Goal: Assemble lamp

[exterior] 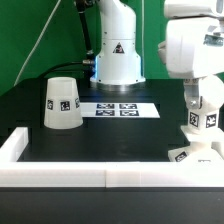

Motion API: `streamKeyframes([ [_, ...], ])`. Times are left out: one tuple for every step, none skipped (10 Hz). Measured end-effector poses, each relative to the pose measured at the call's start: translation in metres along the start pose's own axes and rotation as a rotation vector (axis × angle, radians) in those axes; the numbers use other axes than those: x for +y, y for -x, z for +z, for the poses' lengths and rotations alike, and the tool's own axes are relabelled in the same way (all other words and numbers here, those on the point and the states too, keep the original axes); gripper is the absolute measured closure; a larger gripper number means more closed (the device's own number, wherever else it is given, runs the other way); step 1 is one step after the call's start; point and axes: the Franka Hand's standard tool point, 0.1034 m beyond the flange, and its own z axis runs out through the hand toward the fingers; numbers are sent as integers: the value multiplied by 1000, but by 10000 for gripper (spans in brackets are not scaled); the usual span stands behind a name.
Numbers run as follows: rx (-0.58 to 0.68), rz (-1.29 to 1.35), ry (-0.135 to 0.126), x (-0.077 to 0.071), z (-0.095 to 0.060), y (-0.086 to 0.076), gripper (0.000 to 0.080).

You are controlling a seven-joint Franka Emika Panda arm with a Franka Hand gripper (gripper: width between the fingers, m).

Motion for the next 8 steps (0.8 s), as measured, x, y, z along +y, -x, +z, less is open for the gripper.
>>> streamKeyframes([
  [13,53,11,-1,0,-2,225],
  [26,161,19,-2,0,-4,225],
  [28,241,19,-2,0,-5,223],
  [29,301,19,-1,0,-5,223],
  [31,373,19,-1,-1,-5,223],
  [32,435,20,0,-1,-4,223],
  [33,464,20,0,-1,-4,223],
  [40,563,22,2,-2,-5,223],
])
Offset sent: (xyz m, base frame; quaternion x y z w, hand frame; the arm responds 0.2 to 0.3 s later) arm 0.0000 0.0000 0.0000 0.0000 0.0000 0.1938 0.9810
